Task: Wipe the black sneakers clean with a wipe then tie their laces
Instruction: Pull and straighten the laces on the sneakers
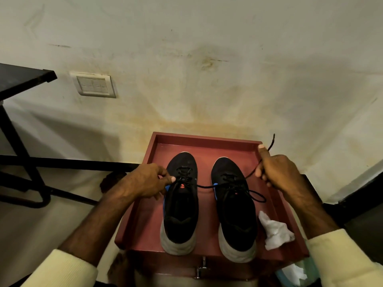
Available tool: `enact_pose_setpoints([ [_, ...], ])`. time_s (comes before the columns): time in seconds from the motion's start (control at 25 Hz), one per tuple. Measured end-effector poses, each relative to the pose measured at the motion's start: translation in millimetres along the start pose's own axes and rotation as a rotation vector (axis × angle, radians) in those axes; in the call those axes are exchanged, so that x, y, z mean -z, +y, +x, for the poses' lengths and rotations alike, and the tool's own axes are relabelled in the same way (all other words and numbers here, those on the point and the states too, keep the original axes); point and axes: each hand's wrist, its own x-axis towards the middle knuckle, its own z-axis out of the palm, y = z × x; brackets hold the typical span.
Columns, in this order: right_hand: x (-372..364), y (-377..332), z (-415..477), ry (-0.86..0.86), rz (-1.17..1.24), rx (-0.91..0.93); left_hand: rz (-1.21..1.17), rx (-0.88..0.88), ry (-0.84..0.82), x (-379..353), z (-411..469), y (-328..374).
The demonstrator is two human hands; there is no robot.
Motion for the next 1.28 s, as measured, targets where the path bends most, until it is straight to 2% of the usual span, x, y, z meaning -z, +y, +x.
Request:
enact_pose_setpoints([
  [0.12, -10.4, 0.8, -7.5, -0.009, -0.1, 0.149, -0.002, 0.022, 0.011, -0.9, 2.3, 0.0],
  [0.32, -57.8, -25.3, -38.9, -0.251, -0.043, 0.311, -0.114, 0.06, 0.139, -4.4, 7.9, 0.3],
  [0.4, -82.5, -28.7, -42.9, -0.253, -0.132, 0.331, -0.366, 0.069, 0.192, -5.5, 9.1, 0.8],
  [0.48, -99.0, -29.1, -39.7, -0.264, -0.13, 0.295, -0.748, 0.107, 0.197, -9.3, 8.6, 6.1],
  [0.6, -111.3, -30.9, -33.9, -0.344, 0.262, 0.173, -1.194, 0.164, 0.187, -17.0, 10.3, 14.2],
  [0.68, -113.6, -35.3, -34.3, -0.41, 0.63, 0.037, -1.345, 0.16, 0.175, -19.4, 11.1, 15.3],
  [0.76, -114.3, -40.8, -36.1, -0.464, 0.921, -0.088, -1.359, 0.151, 0.182, -20.1, 12.1, 12.5],
  [0.84, -113.4, -42.4, -36.7, -0.48, 1.035, -0.136, -1.321, 0.172, 0.197, -21.4, 13.3, 7.3],
  [1.08, -106.6, -29.5, -32.4, -0.376, 0.892, -0.182, -1.324, 0.279, 0.194, -28.9, 11.3, -6.3],
  [1.28, -103.2, -31.9, -31.7, -0.383, 0.964, -0.143, -1.317, 0.128, 0.245, -16.6, 5.5, -6.6],
])
